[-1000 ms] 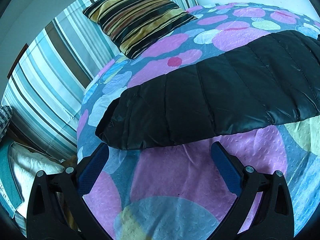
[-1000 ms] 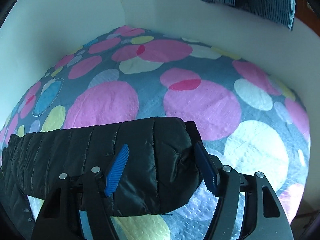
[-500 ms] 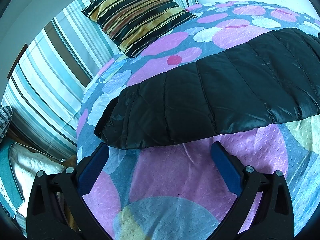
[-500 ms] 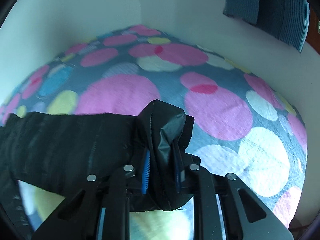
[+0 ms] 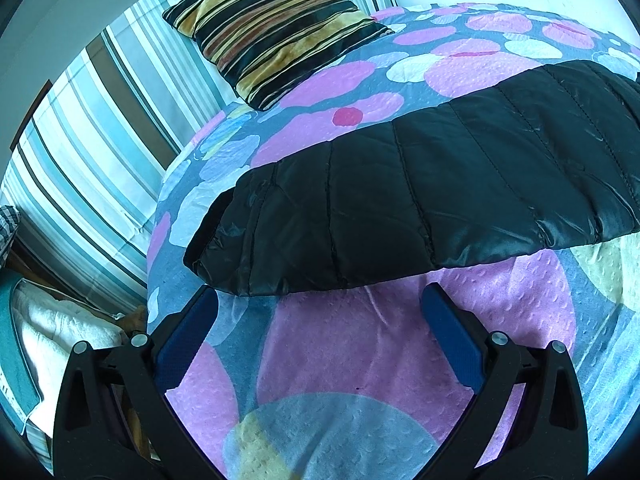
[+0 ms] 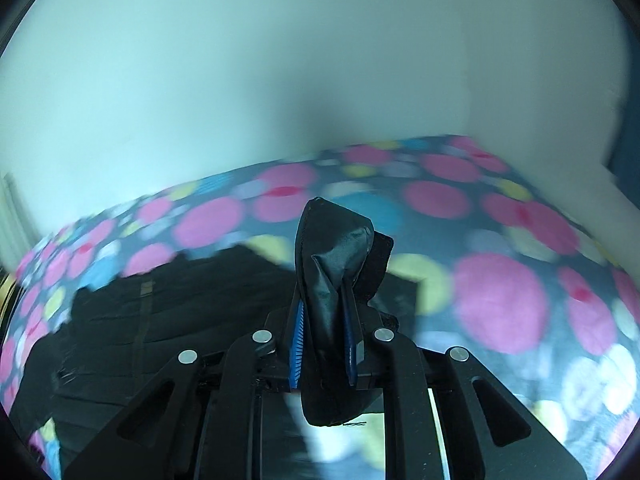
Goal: Fold large clothes
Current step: 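Carry the sleeve across the jacket body with the right gripper and release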
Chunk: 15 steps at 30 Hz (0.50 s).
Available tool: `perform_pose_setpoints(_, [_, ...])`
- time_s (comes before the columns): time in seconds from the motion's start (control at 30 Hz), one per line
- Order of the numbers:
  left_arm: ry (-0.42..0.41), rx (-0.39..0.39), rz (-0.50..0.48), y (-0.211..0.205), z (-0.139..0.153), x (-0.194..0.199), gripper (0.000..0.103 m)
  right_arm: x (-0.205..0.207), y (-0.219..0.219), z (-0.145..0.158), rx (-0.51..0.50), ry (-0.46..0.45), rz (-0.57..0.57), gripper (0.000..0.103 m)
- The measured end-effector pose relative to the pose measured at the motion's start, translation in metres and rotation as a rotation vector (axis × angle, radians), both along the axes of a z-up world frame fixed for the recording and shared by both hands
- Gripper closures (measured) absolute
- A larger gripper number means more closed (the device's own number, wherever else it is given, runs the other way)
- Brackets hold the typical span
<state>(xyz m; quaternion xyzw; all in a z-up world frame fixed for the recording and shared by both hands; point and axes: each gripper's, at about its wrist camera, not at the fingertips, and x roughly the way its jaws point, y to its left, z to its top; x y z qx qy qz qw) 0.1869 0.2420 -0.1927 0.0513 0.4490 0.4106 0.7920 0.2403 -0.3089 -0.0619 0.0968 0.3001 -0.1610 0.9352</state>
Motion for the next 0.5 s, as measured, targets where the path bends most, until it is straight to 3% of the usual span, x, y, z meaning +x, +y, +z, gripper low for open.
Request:
perform_pose_setpoints(0.33, [-0.011,-0.024,0.001,0.003,-0.002,-0.001,0.002,0.068,0.180,-0.030,-0.077,0.071,0.339,0.088])
perform_pose_setpoints(0.5, [-0.018,-0.039,0.002,0.005,-0.002,-0.002,0.002,0.084,0.235,-0.052,-0.112,0.123,0.430,0.088])
